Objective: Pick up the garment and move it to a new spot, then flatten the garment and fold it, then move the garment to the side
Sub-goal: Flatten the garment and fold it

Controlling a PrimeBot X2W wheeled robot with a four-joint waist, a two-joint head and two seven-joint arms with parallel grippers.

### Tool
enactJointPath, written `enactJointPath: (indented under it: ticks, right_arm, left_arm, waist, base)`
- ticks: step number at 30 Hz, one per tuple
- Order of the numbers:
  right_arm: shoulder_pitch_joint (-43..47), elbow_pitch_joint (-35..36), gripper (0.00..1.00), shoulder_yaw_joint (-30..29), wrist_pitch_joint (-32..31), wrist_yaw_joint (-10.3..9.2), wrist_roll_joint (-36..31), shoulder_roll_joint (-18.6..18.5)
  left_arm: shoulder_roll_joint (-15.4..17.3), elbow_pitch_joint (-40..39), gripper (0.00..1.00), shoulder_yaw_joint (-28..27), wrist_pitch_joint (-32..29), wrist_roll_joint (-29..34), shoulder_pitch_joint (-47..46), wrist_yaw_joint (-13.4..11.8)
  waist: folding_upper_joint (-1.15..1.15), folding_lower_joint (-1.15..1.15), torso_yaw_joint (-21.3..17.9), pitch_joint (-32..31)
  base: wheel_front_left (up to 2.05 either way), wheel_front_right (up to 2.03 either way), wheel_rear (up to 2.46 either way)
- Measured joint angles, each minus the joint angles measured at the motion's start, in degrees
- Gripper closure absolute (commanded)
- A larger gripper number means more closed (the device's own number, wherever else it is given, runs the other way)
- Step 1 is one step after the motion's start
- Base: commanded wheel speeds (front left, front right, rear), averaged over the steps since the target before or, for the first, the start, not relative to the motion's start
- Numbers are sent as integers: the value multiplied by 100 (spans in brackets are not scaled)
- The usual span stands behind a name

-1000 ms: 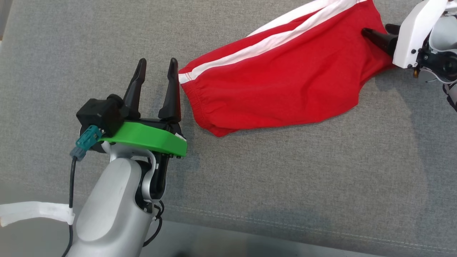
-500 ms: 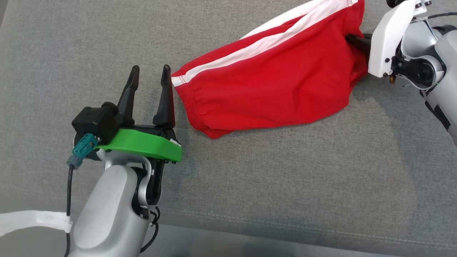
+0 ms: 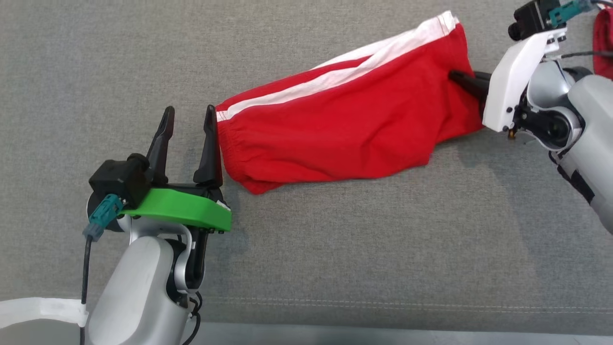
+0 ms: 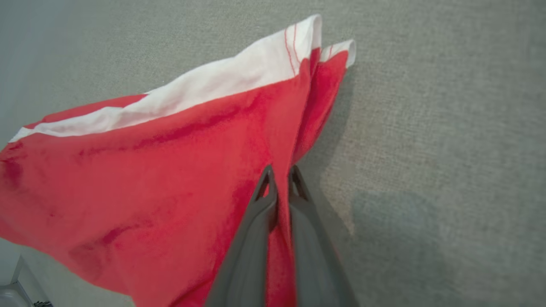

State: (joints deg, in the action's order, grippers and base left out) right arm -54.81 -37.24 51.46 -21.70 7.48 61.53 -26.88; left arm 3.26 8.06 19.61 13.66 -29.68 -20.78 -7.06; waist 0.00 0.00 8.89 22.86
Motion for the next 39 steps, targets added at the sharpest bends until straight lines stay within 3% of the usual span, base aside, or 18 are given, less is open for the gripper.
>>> enactJointPath:
  ticks: [14, 23, 39]
  right_arm:
    - [760, 494, 100, -60, 613, 0, 588, -40]
    - [1236, 621, 100, -141, 816, 0, 866, -278]
    - [1501, 297, 100, -223, 1548, 0, 762, -267]
  left_arm:
    - [133, -123, 0, -302, -87, 20, 393, 0]
    - [289, -409, 0, -515, -255, 135, 475, -1]
    - [186, -726, 0, -304, -514, 224, 641, -1]
  waist:
    - [0, 0, -554, -453]
    - [0, 0, -855, -684]
    - [0, 0, -936, -641]
  base:
    - [0, 0, 0]
    - [0, 0, 0]
    - [0, 0, 0]
